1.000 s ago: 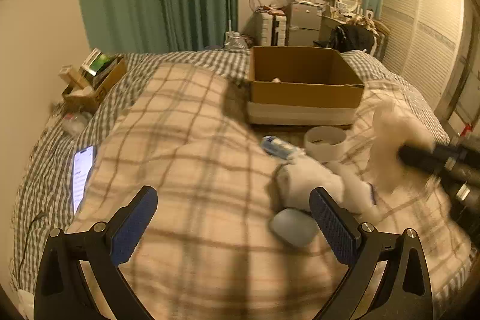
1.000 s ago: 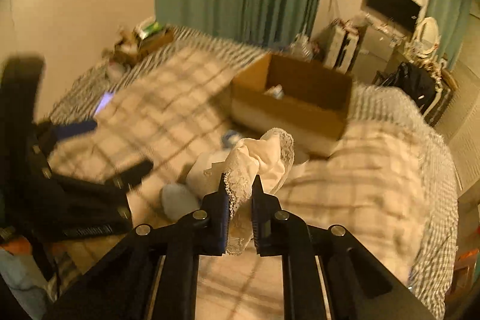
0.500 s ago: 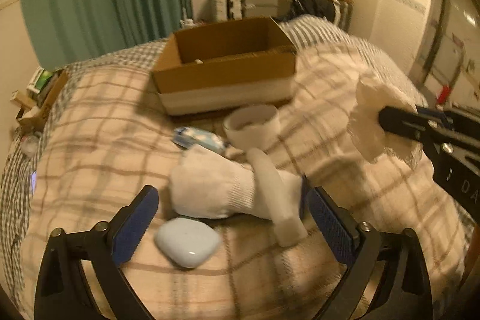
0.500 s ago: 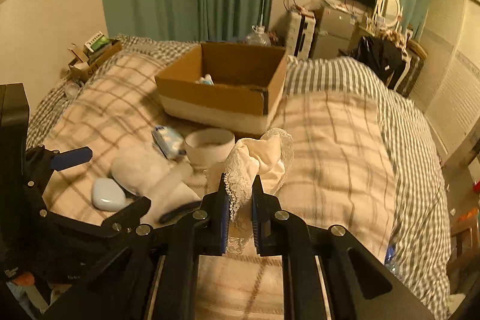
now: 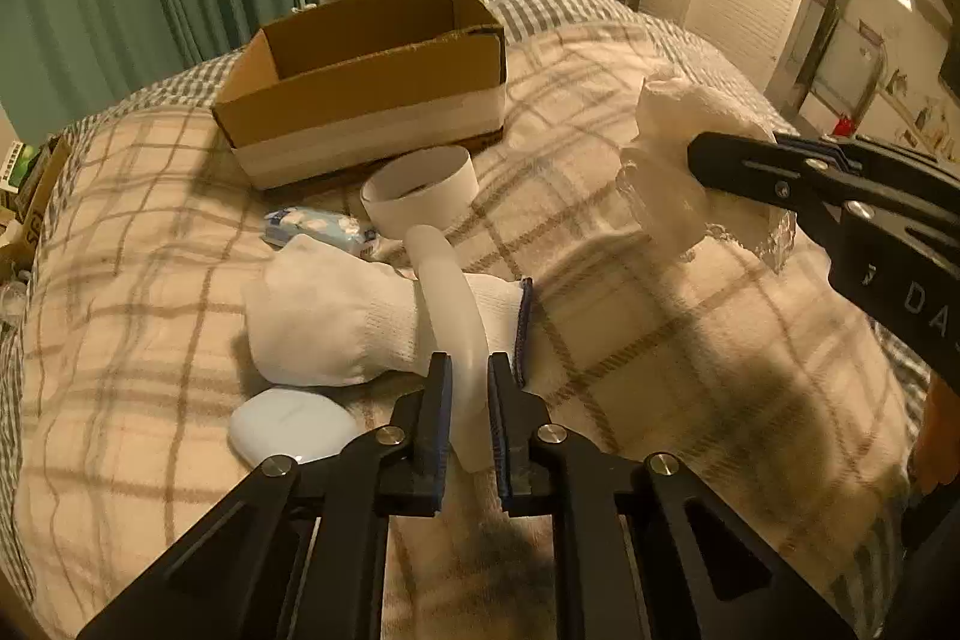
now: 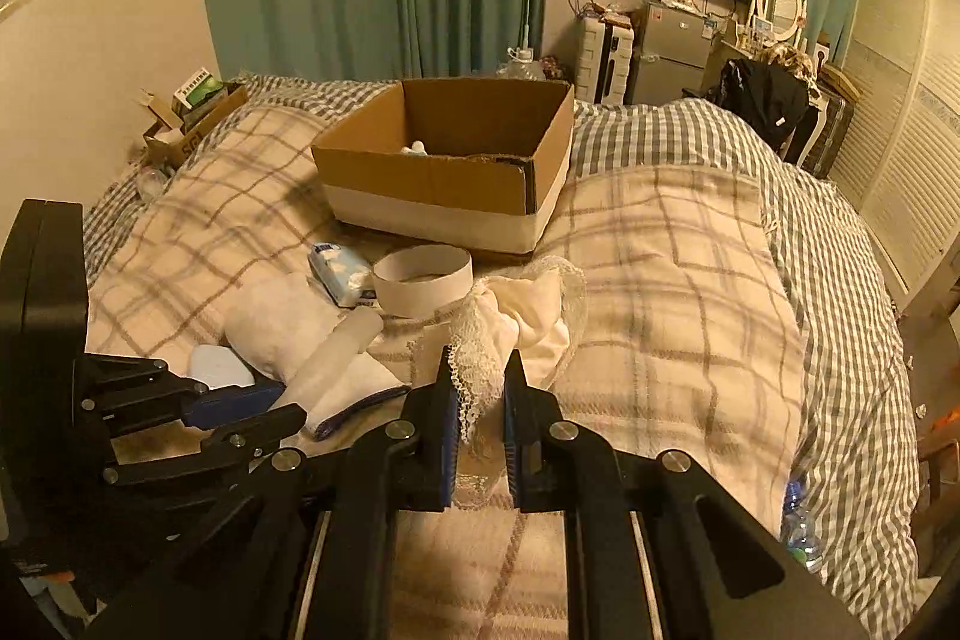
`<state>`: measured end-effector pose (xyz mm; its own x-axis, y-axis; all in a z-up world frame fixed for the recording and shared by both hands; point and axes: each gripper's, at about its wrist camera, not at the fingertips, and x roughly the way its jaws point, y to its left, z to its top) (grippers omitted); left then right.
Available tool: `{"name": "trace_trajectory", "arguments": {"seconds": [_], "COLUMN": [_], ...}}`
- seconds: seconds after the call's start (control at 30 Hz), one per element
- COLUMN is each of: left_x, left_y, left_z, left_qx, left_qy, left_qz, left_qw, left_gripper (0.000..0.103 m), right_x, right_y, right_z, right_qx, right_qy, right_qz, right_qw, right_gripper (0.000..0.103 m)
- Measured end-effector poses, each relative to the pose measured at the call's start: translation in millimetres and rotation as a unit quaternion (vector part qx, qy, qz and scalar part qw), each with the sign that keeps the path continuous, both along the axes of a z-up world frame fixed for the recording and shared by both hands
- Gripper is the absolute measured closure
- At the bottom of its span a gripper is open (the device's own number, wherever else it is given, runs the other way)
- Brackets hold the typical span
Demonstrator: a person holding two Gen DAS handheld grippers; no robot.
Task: Organize objects
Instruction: 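Grasp the white plastic tube with the left gripper while the right holds the lace cloth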
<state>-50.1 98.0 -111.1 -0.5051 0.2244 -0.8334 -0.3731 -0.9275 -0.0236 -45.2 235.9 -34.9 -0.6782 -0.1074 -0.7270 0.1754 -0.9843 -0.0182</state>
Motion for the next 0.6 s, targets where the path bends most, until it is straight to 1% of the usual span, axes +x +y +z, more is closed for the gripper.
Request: {"name": "trace_trajectory", "arguments": {"seconds": [0.1,0.3,0.33,0.37,0.43,0.5,0.6], "left_x": [3.8,7.6,6.1,4.9,0.7,-5.0,-18.2], "left_y": [-6.6,-19.9,-22.0,-23.9,-28.4,-30.6,-35.3], "left_z": [12.7,55.8,63.7,71.2,87.7,103.3,116.5], "left_qx": [0.013,0.032,0.035,0.038,0.043,0.038,0.044], "left_qy": [0.009,0.06,0.069,0.078,0.096,0.12,0.13], "left_qz": [0.01,0.025,0.027,0.028,0.033,0.035,0.037], "left_qw": [0.9998,0.9974,0.9966,0.9959,0.9939,0.9915,0.9899], "left_gripper": [0.094,0.095,0.102,0.103,0.103,0.103,0.103], "right_x": [8.2,20.4,20.7,20.9,21.1,18.9,13.4], "right_y": [-2.9,-11.7,-13.8,-15.4,-19.1,-24.2,-31.5], "right_z": [9.4,35.8,41.7,46.7,59.8,73.3,92.1], "right_qx": [0.004,0.017,0.02,0.023,0.028,0.037,0.052], "right_qy": [0.011,0.042,0.048,0.053,0.066,0.079,0.102], "right_qz": [0.004,0.014,0.016,0.018,0.026,0.033,0.038], "right_qw": [1.0,0.999,0.999,0.998,0.997,0.996,0.993], "right_gripper": [0.092,0.092,0.092,0.092,0.092,0.092,0.092]}}
